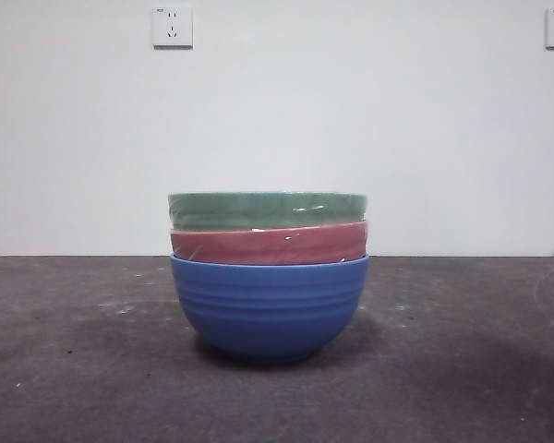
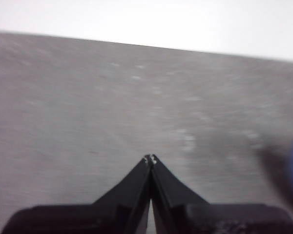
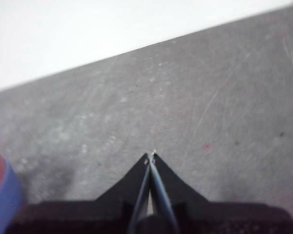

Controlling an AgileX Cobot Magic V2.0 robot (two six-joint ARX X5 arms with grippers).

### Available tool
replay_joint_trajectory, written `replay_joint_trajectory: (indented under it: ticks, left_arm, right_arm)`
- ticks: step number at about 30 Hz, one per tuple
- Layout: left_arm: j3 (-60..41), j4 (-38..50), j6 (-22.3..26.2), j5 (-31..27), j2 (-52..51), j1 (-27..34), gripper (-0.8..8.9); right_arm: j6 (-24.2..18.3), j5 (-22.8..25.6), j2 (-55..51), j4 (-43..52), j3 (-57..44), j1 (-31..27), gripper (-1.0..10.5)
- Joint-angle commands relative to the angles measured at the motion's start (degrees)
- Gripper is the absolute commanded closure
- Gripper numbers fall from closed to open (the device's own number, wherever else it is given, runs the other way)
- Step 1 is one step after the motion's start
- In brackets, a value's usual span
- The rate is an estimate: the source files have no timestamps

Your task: Pick up the green bowl on the top,put the green bowl on the left,pick up the red bowl in the middle,put the red bowl on the right

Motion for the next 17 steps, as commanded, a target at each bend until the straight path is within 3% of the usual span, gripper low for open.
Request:
replay_joint_trajectory:
  ticks: [1,8,17]
  left_arm:
    - [-0.68,-0.24,-8.35,5.18,-0.13,0.13,8.16]
    - [-0.66,-0.22,-9.09,10.45,-0.13,0.13,8.18]
    - [2.86,-2.49,-13.4,10.54,1.31,0.15,8.2]
  right_arm:
    - [9.01,0.07,0.04,0.63,-0.68,0.07,9.5]
    - [9.79,-0.22,0.04,0.81,-0.66,0.07,9.5]
    - [9.79,-2.27,4.22,-6.69,6.95,0.07,9.6]
